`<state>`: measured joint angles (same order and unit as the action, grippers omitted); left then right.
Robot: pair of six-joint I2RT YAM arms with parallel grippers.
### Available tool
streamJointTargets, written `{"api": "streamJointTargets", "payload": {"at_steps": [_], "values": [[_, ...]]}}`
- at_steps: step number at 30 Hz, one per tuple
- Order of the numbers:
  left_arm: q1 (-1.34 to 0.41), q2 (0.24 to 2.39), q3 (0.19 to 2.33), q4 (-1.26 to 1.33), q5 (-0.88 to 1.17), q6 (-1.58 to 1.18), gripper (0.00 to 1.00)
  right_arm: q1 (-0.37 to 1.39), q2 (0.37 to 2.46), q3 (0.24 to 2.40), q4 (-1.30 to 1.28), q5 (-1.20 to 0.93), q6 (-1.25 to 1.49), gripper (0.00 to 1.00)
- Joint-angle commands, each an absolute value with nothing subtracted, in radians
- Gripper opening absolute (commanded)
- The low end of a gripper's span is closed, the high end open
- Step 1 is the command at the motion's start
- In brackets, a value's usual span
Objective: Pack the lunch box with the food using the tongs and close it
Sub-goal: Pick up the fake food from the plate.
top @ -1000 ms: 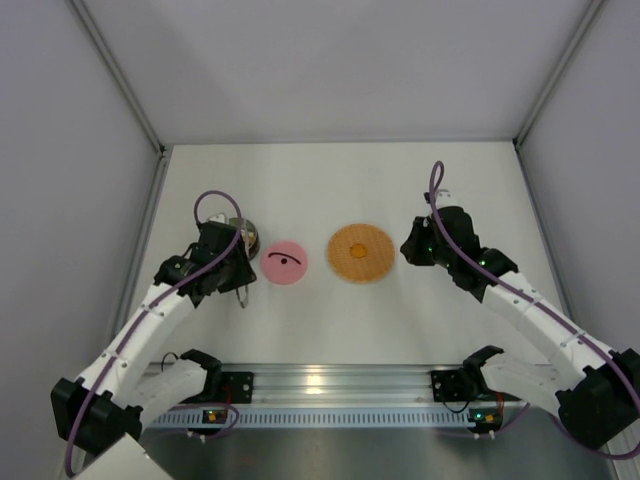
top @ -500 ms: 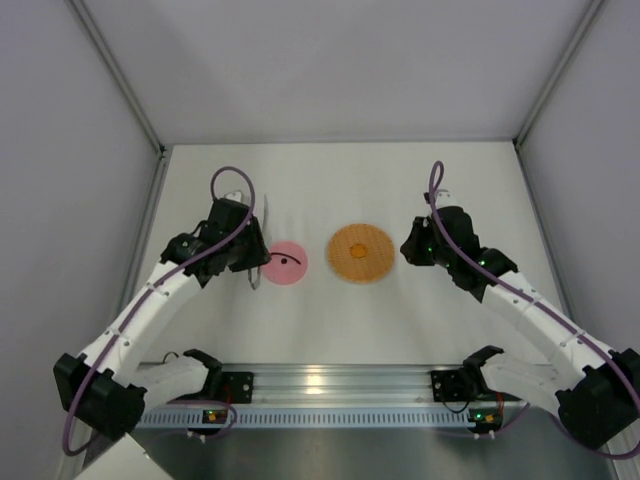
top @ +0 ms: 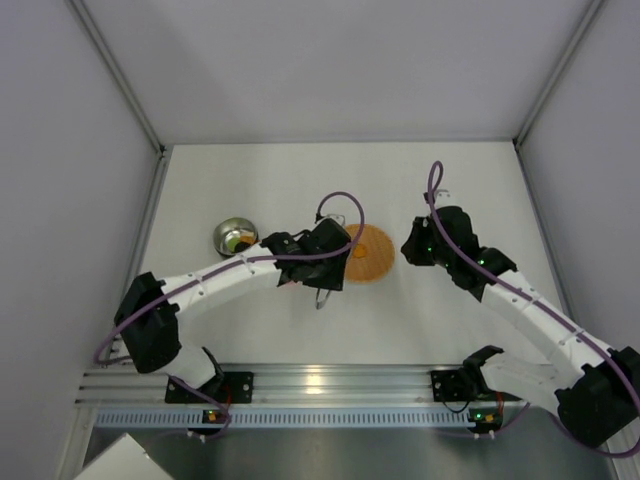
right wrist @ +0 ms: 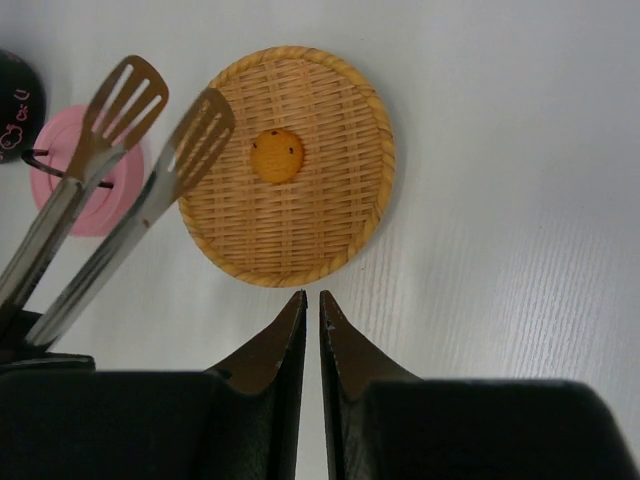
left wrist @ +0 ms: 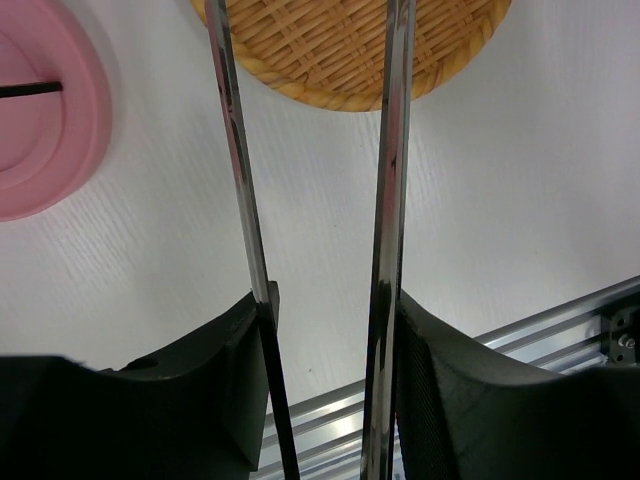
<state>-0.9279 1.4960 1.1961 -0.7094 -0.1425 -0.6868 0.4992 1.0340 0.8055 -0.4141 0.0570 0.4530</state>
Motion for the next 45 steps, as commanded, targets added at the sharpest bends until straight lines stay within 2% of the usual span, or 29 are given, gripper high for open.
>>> {"api": "streamJointTargets", "payload": {"at_steps": [1, 13, 37, 45], "values": [[-0.966, 1.535, 1.261, -0.630, -0.164, -0.712, 0.50, 0.505, 1.003, 0.839, -0.416, 0.086, 0.442, 0.09], [-0.989, 1.654, 1.270, -0.604, -0.163, -0.712, 0.53, 0.506, 0.991, 0.828, -0.419, 0.090, 0.439, 0.10], [-0.994, 1.651, 1.149, -0.571, -0.114, -0.726, 0.52, 0.505, 0.996, 0.822, -0.413, 0.086, 0.437, 0.10], [-0.994, 1.677, 1.172, -0.568, -0.097, -0.709, 0.52, 0.505, 0.991, 0.821, -0.414, 0.086, 0.436, 0.10]]}}
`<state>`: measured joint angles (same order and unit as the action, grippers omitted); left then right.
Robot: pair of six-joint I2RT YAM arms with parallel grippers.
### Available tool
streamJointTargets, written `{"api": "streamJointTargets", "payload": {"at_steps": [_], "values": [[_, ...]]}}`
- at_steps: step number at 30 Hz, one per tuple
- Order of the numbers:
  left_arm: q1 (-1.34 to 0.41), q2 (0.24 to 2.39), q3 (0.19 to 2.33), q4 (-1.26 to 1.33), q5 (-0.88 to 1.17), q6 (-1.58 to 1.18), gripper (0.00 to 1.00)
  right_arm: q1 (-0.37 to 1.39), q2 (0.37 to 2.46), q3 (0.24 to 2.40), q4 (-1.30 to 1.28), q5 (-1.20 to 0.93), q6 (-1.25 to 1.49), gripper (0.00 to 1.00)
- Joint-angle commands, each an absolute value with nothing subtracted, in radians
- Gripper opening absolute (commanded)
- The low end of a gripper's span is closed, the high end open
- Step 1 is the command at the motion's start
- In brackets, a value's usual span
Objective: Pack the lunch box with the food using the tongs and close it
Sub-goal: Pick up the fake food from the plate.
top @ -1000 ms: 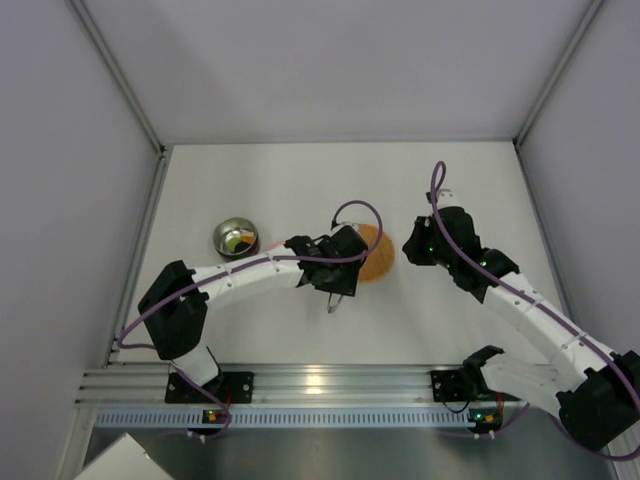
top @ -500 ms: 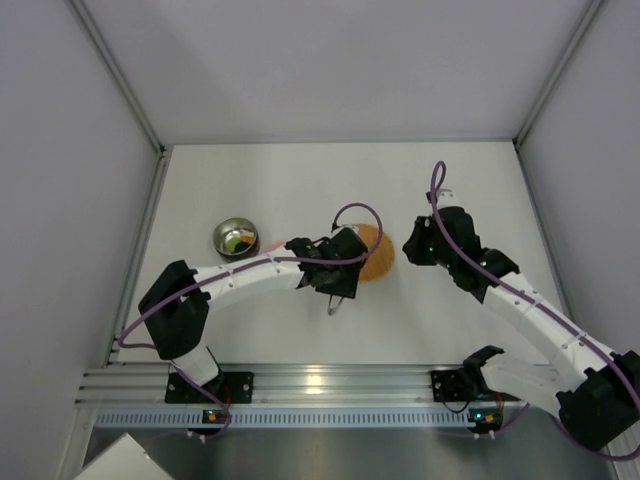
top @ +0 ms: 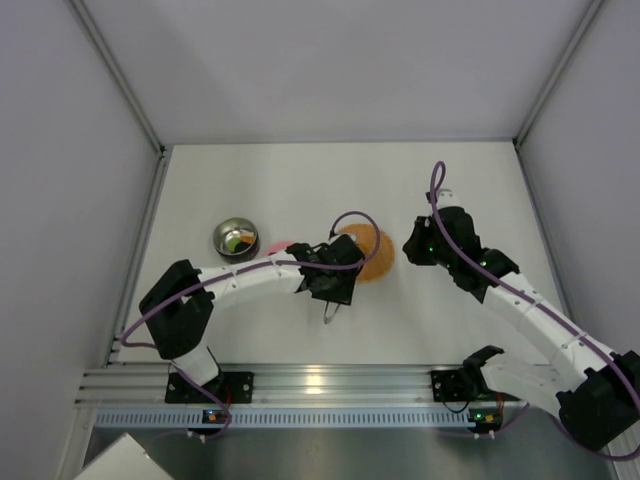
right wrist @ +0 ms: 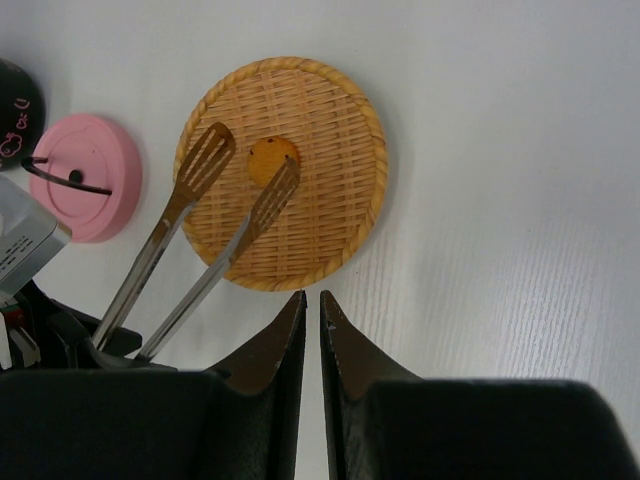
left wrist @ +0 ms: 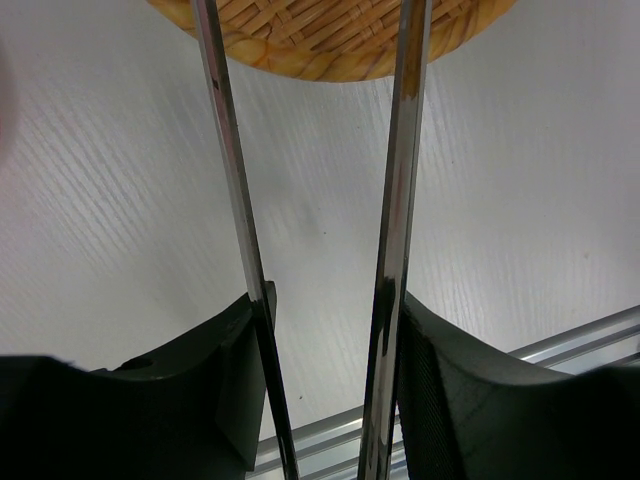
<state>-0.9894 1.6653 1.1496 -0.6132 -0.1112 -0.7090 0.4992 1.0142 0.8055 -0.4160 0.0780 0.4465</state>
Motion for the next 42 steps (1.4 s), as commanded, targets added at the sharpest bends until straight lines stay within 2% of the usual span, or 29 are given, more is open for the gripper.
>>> {"api": "streamJointTargets", "payload": {"at_steps": [1, 27, 42], "values": [[-0.993, 1.680, 1.177, -0.569, -0.097, -0.706, 0.52, 0.505, 0.991, 0.821, -0.414, 0.087, 0.436, 0.10], [-0.992, 1.681, 1.266, -0.624, -0.083, -0.692, 0.41, 0.505, 0.988, 0.831, -0.416, 0.083, 0.431, 0.10], [-0.992, 1.628, 1.305, -0.689, -0.144, -0.681, 0.41, 0.505, 0.993, 0.828, -0.416, 0.083, 0.429, 0.10]]}}
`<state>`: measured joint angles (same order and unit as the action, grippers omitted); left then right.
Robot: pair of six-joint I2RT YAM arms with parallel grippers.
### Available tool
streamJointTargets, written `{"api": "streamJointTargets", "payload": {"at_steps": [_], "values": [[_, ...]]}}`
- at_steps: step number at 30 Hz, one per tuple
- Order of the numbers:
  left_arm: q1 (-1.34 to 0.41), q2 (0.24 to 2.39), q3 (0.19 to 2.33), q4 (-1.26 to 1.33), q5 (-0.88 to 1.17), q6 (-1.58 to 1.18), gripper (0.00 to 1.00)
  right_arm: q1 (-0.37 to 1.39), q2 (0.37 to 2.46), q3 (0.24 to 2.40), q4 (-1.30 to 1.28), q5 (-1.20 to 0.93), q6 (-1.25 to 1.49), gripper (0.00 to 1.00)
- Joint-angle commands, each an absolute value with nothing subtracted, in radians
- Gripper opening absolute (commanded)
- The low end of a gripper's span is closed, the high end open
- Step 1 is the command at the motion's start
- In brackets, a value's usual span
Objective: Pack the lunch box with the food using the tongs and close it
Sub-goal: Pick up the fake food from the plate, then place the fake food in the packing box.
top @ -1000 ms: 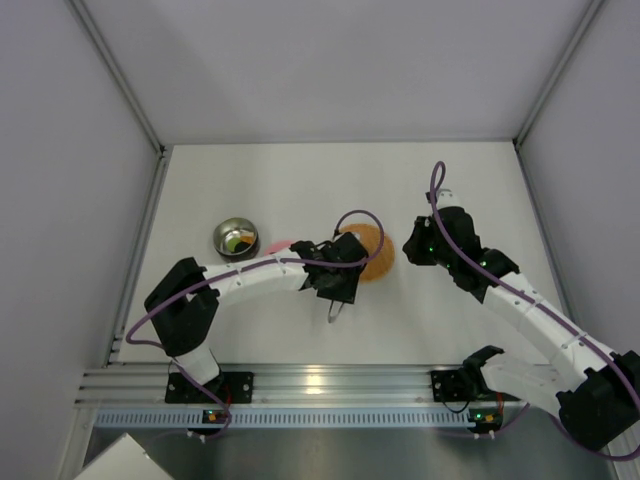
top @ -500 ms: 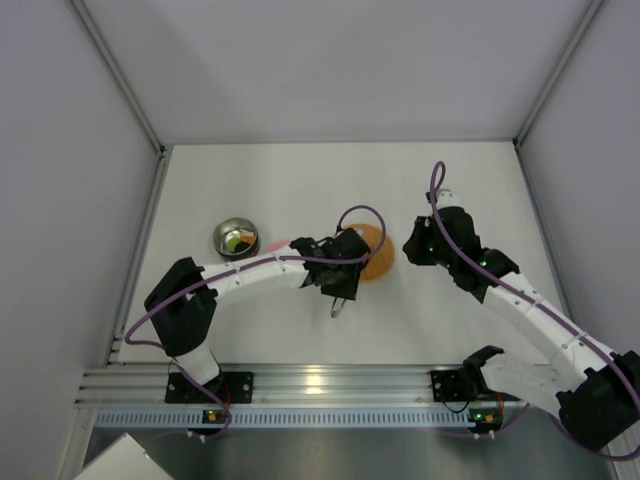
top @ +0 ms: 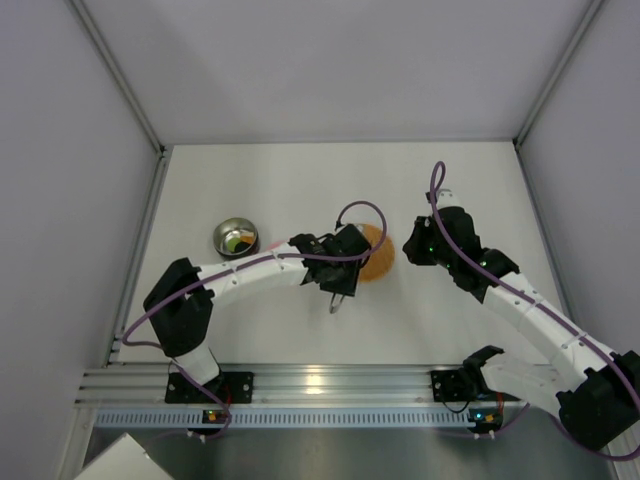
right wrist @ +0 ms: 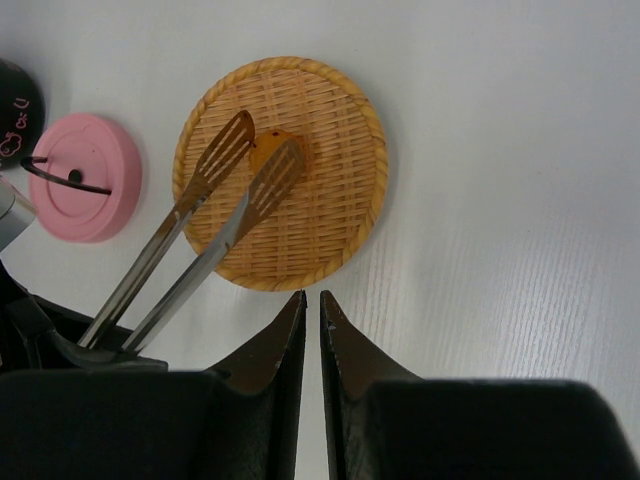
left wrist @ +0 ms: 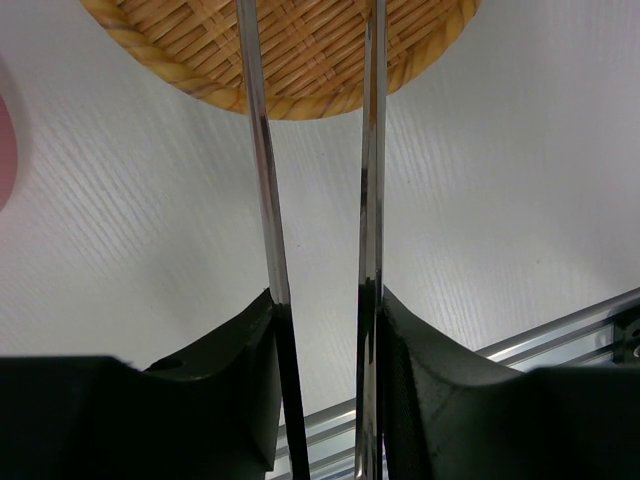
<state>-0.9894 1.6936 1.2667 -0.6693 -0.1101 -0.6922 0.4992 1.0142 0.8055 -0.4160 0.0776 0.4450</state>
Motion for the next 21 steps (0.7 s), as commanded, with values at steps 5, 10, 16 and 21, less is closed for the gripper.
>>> {"api": "streamJointTargets", "payload": {"at_steps": [5, 10, 16, 21], "values": [[-0.991, 1.583, 1.295, -0.703, -0.172, -0.686, 0.41, 0.505, 0.992, 0.827, -0.414, 0.080, 0.430, 0.10], [-0.979, 1.533, 1.282, -0.724, -0.187, -0.687, 0.41, 0.505, 0.997, 0.824, -0.411, 0.071, 0.437, 0.10], [-0.933, 1.444, 1.246, -0.750, -0.206, -0.687, 0.41, 0.506, 1.002, 0.825, -0.408, 0.063, 0.437, 0.10], [-0.864, 1.362, 1.183, -0.767, -0.199, -0.683, 0.42, 0.505, 1.008, 0.825, -0.403, 0.055, 0.439, 0.10]]}}
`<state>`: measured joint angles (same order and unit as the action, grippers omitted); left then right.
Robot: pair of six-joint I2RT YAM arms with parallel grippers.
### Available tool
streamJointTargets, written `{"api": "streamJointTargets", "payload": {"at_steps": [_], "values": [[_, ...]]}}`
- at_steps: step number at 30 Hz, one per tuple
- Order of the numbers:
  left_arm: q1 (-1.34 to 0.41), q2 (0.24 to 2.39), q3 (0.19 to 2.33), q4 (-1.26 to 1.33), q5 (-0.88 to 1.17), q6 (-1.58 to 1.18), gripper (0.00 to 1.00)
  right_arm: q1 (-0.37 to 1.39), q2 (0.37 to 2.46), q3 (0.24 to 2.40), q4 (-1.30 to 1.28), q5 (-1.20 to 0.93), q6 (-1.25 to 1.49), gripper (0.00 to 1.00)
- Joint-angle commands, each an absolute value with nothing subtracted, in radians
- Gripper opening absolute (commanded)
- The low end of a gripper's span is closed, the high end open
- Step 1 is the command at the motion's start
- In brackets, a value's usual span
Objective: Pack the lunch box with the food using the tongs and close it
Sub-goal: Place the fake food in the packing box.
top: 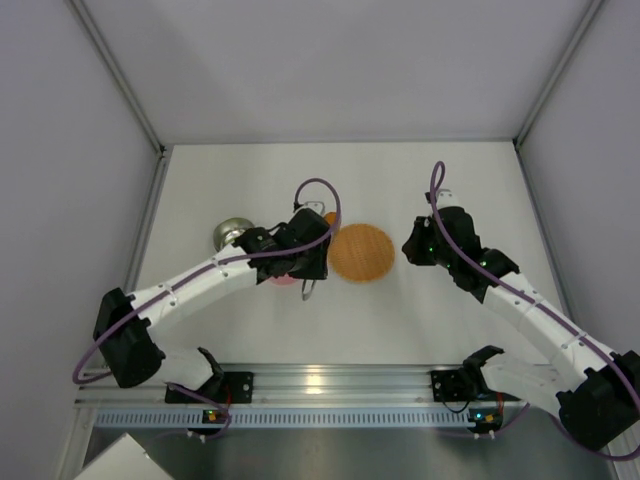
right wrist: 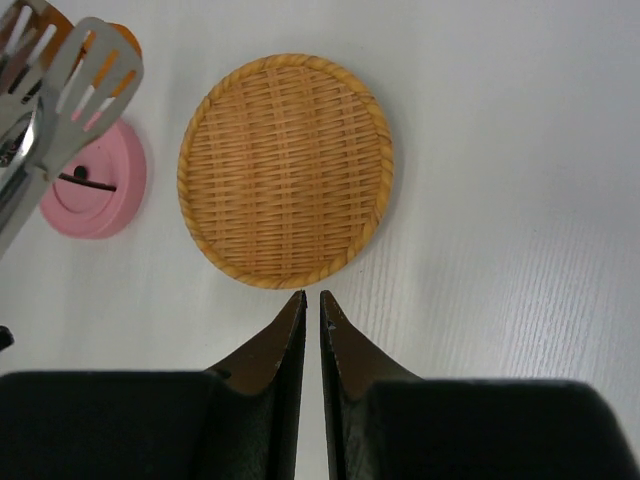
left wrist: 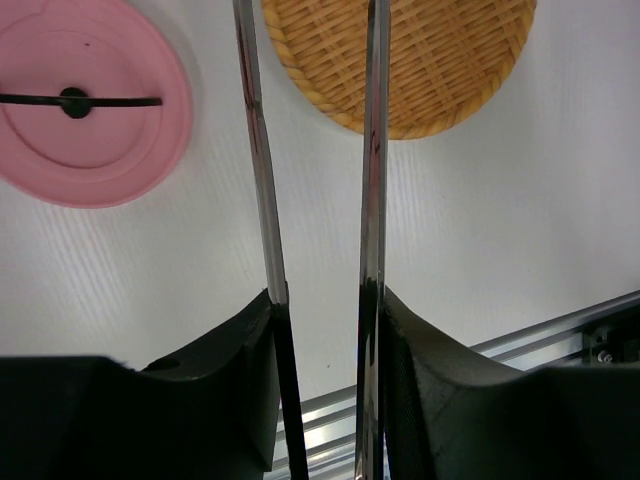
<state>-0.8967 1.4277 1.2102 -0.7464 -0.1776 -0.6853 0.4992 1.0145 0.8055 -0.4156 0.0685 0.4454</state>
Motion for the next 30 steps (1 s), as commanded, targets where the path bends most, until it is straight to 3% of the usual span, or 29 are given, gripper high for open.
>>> {"api": "streamJointTargets", "payload": {"at_steps": [1, 18, 30], "values": [[-0.855, 1.338, 1.174, -0.773, -0.202, -0.681, 0.42, 0.506, 1.011, 0.825, -0.400, 0.054, 0.440, 0.10], [-0.488, 0.990, 0.977, -0.957, -0.179, -0.657, 0.45, 0.506, 1.069, 0.822, -0.344, 0.006, 0.454, 0.09], [-0.345, 1.006, 0.899, -0.917, -0.158, -0.586, 0.46, 0.506, 1.088, 0.804, -0.321, -0.022, 0.446, 0.09]]}}
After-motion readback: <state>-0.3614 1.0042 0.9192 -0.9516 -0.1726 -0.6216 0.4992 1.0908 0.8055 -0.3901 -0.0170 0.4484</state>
